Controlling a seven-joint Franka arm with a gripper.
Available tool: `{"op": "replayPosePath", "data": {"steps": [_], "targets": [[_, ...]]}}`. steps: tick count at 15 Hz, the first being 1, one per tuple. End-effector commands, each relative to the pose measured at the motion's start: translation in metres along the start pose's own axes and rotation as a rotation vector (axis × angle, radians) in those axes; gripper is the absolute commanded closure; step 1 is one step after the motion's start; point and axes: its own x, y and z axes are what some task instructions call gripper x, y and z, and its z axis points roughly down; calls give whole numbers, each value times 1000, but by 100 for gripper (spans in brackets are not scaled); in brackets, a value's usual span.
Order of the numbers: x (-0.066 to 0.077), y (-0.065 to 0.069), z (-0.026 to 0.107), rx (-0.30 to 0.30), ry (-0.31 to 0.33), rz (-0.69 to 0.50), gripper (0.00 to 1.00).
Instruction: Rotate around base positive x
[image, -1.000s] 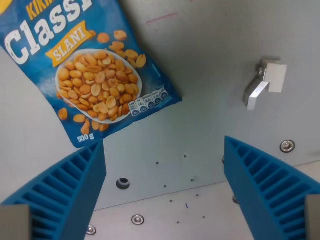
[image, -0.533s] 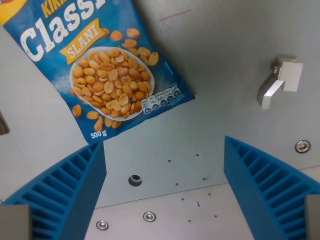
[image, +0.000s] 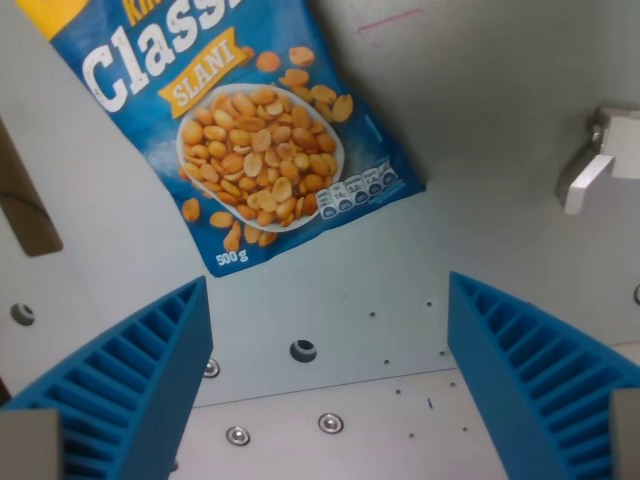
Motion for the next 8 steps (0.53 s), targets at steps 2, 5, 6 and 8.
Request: {"op": "replayPosePath", "data": {"steps": [2,5,6,8], "targets": [[2,5,-4,239,-71,-18,0],[2,5,-4,277,-81,-18,0],[2,5,-4,290,-84,-18,0],[2,5,-4,316,-91,-17,0]]}}
